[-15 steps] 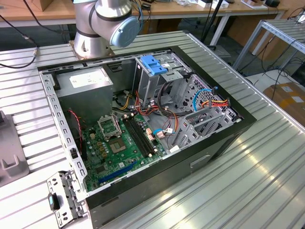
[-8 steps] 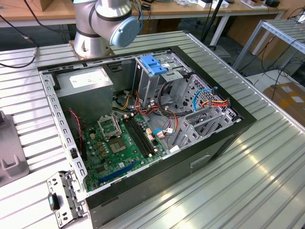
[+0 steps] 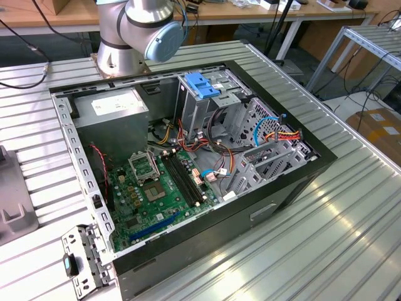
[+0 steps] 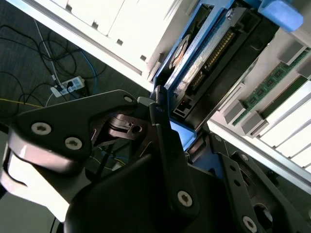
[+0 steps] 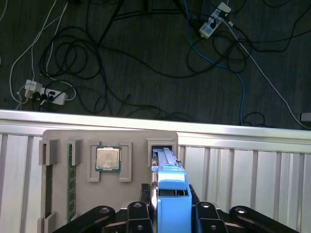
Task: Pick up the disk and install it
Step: 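Pick up the disk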
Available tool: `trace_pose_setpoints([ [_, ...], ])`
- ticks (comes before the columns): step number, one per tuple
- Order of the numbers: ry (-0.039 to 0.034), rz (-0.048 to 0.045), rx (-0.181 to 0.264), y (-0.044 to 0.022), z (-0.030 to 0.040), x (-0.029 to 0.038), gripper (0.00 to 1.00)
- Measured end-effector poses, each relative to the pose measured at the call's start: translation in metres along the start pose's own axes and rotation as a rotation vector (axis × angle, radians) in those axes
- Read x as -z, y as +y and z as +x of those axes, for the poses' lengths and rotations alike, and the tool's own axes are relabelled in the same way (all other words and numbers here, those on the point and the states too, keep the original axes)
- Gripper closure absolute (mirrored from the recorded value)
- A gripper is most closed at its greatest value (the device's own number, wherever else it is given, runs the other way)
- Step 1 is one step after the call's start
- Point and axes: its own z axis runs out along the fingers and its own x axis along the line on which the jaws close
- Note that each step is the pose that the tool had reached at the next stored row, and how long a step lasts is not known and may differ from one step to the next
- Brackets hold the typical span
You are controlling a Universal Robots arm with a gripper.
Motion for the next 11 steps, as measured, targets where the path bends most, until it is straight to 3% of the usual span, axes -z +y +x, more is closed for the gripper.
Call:
trace_pose_setpoints([
  [11,0.0000,0.0000,0.000,0.0002,-0.0001,0.0040,0.63],
])
